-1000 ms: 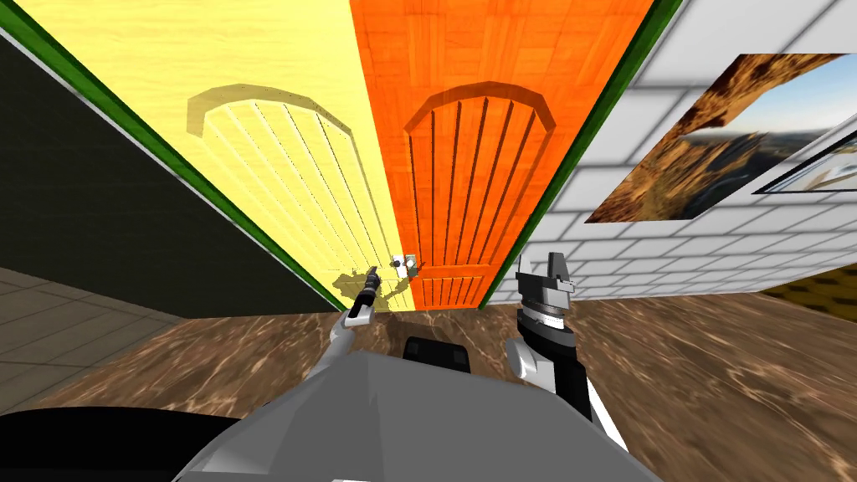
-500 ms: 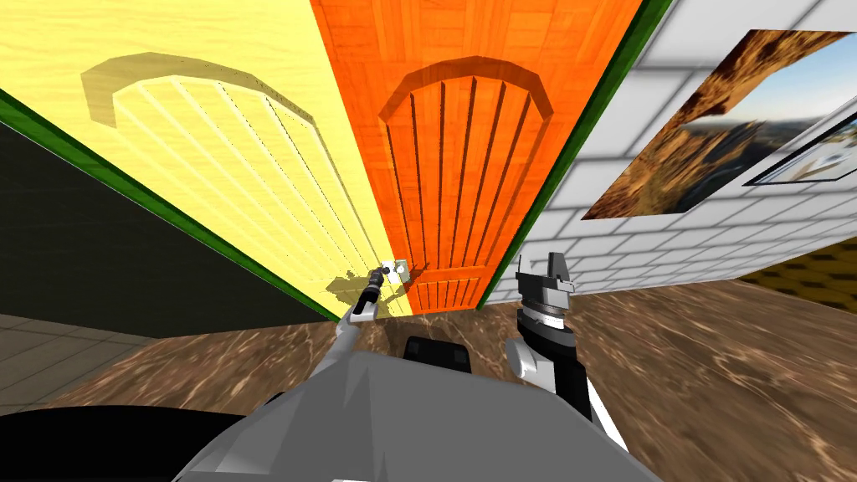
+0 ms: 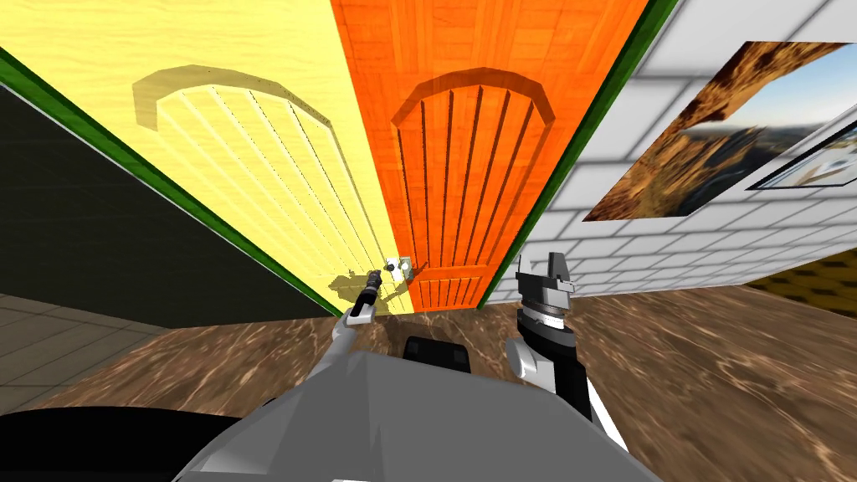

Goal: Pull the door open

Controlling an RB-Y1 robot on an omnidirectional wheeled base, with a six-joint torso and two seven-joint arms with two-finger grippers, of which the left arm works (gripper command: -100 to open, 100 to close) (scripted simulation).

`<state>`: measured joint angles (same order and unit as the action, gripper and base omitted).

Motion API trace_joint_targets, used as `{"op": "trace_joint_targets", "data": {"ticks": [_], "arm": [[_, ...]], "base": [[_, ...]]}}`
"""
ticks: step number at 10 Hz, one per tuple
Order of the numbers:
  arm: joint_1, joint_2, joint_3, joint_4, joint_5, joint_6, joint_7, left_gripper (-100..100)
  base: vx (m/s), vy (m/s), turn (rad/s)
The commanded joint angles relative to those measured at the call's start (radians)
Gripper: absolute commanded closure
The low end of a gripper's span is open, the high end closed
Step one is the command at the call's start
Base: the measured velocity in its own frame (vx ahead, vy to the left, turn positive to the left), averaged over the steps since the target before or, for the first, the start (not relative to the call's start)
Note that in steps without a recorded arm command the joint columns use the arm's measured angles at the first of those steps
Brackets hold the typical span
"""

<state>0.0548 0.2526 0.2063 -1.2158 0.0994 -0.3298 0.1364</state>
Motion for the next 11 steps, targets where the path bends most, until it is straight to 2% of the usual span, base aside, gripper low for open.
{"op": "trace_joint_targets", "data": {"ticks": [1, 3, 5, 7, 8, 9, 11], "arm": [[0.007, 0.003, 0.015, 0.009, 0.001, 0.002, -0.004, -100], [0.017, 0.007, 0.016, 0.003, 0.002, 0.005, 0.000, -100], [0.020, 0.003, 0.002, -0.011, 0.001, 0.009, 0.004, -100], [0.009, -0.013, -0.035, -0.037, -0.003, 0.012, 0.011, -100], [0.015, -0.010, -0.023, -0.033, -0.002, 0.012, 0.007, -100], [0.030, 0.004, 0.004, -0.024, 0.001, 0.017, 0.006, -100], [0.045, 0.021, 0.037, -0.009, 0.006, 0.021, 0.003, -100]], "base": [[-0.230, 0.063, 0.125], [-0.187, -0.004, 0.024], [-0.191, -0.078, -0.020], [-0.156, -0.115, -0.122], [-0.061, -0.055, -0.024], [-0.031, 0.013, 0.159], [-0.013, 0.059, 0.172]]}}
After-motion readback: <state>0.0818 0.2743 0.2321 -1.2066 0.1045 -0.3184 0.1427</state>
